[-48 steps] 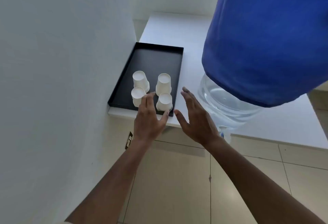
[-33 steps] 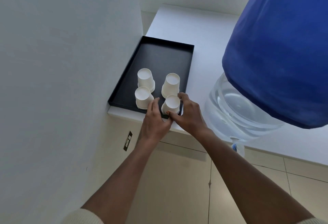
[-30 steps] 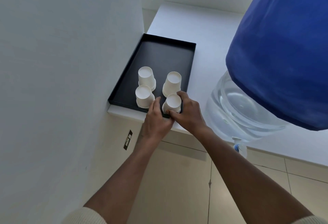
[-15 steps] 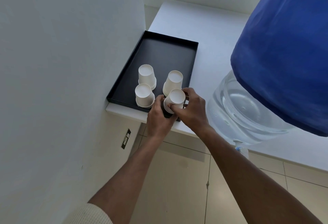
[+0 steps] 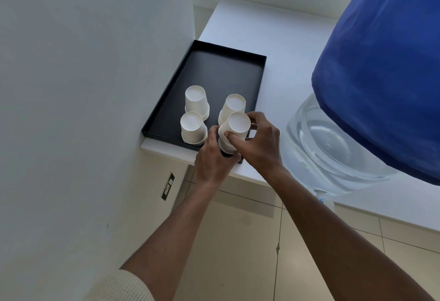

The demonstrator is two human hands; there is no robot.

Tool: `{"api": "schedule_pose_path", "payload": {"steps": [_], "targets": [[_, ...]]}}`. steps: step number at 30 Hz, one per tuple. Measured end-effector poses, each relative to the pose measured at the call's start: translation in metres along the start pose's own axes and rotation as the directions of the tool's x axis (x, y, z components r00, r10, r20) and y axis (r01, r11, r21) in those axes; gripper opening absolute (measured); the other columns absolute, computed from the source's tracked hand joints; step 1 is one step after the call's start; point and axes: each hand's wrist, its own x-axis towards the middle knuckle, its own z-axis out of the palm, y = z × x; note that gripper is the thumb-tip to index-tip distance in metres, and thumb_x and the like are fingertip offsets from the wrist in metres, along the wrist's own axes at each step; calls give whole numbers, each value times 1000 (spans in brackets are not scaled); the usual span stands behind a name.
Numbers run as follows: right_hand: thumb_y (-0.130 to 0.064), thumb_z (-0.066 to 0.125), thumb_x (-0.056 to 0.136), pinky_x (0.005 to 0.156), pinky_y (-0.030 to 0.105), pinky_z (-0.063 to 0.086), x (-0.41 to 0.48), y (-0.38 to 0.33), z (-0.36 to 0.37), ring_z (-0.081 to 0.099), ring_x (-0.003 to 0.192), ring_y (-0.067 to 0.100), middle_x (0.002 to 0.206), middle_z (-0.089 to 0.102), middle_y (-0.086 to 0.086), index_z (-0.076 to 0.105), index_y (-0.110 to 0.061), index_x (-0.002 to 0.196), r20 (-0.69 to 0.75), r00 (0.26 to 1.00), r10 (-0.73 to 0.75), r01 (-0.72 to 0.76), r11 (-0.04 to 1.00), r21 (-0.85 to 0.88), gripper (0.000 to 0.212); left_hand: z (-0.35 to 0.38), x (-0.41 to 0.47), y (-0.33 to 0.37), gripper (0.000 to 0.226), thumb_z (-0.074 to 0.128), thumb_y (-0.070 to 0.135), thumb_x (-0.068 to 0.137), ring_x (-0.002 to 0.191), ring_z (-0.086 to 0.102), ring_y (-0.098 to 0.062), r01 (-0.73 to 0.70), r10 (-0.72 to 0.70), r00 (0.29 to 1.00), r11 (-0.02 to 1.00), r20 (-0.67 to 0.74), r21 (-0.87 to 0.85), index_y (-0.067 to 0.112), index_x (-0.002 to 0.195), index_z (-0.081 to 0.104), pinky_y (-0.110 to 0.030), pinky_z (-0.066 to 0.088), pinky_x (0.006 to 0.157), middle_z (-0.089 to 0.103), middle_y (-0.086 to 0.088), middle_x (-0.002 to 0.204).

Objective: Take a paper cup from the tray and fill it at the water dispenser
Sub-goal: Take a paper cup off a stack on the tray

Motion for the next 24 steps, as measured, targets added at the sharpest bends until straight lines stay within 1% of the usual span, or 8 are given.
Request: {"api": "schedule_pose_path", "payload": {"steps": [8,12,15,18,20,21,22,24], "targets": [[-30,91,73,79,45,65,-3,-6,-9,71,100,16,113,75,-1,64,-13,119,-3,1000,-8,8,999,43,56,0,0,0,81,87,37,67,94,70,-37,16,-16,1000,1000,14,20,18,135,47,-41,54,70,75,-3,109],[-28,93,73,75,32,67,-9,-12,-22,70,101,13,112,74,-2,64,-13,119,-49,999,-19,24,995,97,56,-6,-5,0,84,89,42,70,102,71,-32,-20,20,1000,1000,8,-7,16,140,48,-44,59,80,74,-2,120],[-27,94,74,75,22,65,-17,-18,-35,68,104,8,112,71,-5,64,-11,122,-73,996,-45,55,988,142,59,-11,-14,-2,80,89,43,72,83,75,-24,-90,88,995,994,-38,-58,15,138,53,-36,59,79,75,0,118],[-24,94,76,78,20,65,-31,-20,-49,67,107,6,114,66,-10,62,-10,124,-81,995,-53,68,976,206,60,-19,-25,-2,56,87,37,78,54,70,-13,-136,126,985,988,-115,-78,13,124,65,-24,57,71,81,0,91],[-23,92,77,81,21,65,-44,-19,-58,65,114,3,117,64,-12,59,-12,127,-84,995,-54,74,965,251,61,-26,-33,2,25,83,33,86,50,68,-10,-137,114,980,981,-164,-137,17,103,74,-33,59,62,79,4,73],[-24,91,78,83,22,65,-51,-16,-61,64,117,5,120,63,-10,57,-13,130,-85,995,-47,69,960,271,63,-29,-37,4,17,79,35,90,50,69,-9,-99,67,986,973,-156,-208,18,93,76,-34,58,55,78,7,70],[-25,90,78,84,23,65,-59,-15,-64,64,120,8,124,63,-7,55,-13,133,-85,996,-37,59,957,284,66,-32,-41,7,22,74,40,93,49,70,-10,-21,-14,994,951,-112,-310,18,87,77,-32,56,48,78,6,69],[-25,89,79,84,26,66,-77,-9,-70,63,124,15,131,61,-3,53,-15,139,-82,996,-18,41,957,286,71,-39,-52,16,42,68,56,93,51,71,-15,274,-245,961,802,127,-531,17,86,78,-26,52,41,82,1,77]]}}
